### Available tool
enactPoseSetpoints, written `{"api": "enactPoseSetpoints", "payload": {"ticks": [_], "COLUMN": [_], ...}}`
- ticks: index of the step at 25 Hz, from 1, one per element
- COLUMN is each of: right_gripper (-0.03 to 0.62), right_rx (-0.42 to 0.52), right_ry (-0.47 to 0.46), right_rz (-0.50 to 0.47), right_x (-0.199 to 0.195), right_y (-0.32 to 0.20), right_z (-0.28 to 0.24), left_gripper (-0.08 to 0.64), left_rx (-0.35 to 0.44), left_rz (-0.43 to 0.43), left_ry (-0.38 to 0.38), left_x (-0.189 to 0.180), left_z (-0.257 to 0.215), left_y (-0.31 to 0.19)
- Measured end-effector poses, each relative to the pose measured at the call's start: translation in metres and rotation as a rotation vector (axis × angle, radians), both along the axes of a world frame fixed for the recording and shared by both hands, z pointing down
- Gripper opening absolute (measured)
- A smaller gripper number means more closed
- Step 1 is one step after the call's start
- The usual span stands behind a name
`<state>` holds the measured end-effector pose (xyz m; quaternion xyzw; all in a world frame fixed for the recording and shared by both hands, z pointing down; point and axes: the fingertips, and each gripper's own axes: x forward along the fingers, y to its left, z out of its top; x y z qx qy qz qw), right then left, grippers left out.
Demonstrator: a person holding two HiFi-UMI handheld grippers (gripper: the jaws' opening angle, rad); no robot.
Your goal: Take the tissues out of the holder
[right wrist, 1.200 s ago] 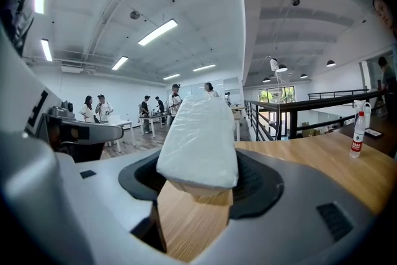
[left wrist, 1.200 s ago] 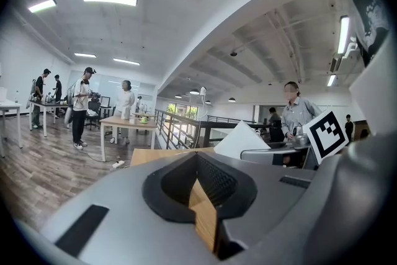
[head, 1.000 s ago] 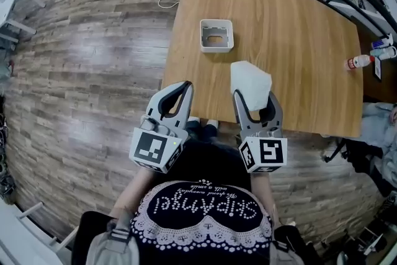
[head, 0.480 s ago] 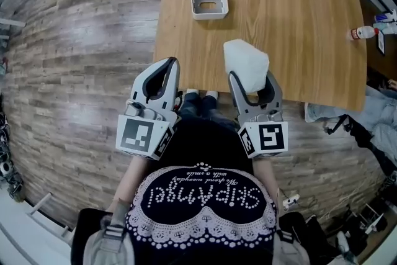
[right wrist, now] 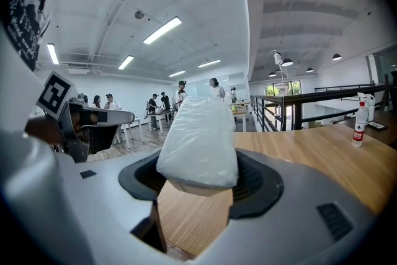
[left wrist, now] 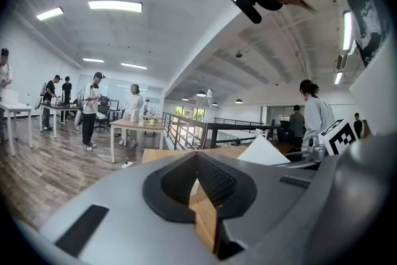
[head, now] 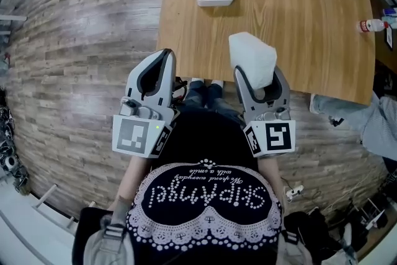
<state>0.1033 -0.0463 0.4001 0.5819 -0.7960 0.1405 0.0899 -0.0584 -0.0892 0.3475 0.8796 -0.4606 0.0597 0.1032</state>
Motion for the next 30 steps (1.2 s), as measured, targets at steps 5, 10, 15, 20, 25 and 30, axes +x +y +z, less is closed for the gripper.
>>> {"api": "enactPoseSetpoints", "payload": {"ticks": [5, 10, 15, 20, 25, 30], "right_gripper": [0.287, 0.287, 0.287, 0.287, 0.287, 0.287], "right_rx": [-0.005, -0.011, -0.022, -0.036, -0.035, -0.032], "right_ry": [-0.005, -0.014, -0.018, -0.032, -0.032, -0.027], "right_rz": [0.005, 0.013, 0.018, 0.021, 0.023, 0.023], "right_x": [0.000, 0.002, 0.002, 0.000, 0.001, 0.002], "right_y": [0.003, 0.003, 0.008, 0.012, 0.012, 0.010], "right_z": [0.002, 0.004, 0.008, 0.013, 0.012, 0.011], "left_gripper": [0.006, 0.006, 0.006, 0.006, 0.006, 0.006], "left_rx": [0.033, 0.055, 0.060, 0.067, 0.063, 0.059], "left_rz": [-0.009, -0.042, -0.069, -0.082, -0.082, -0.078], "left_ry": [0.018, 0.031, 0.021, 0.019, 0.010, 0.010], "left_x": [-0.006, -0.013, -0.022, -0.025, -0.024, -0.024], "left_z": [-0.007, -0.010, -0.005, -0.005, -0.004, -0.005], "left_y": [0.004, 0.001, 0.002, 0.003, 0.003, 0.003]}}
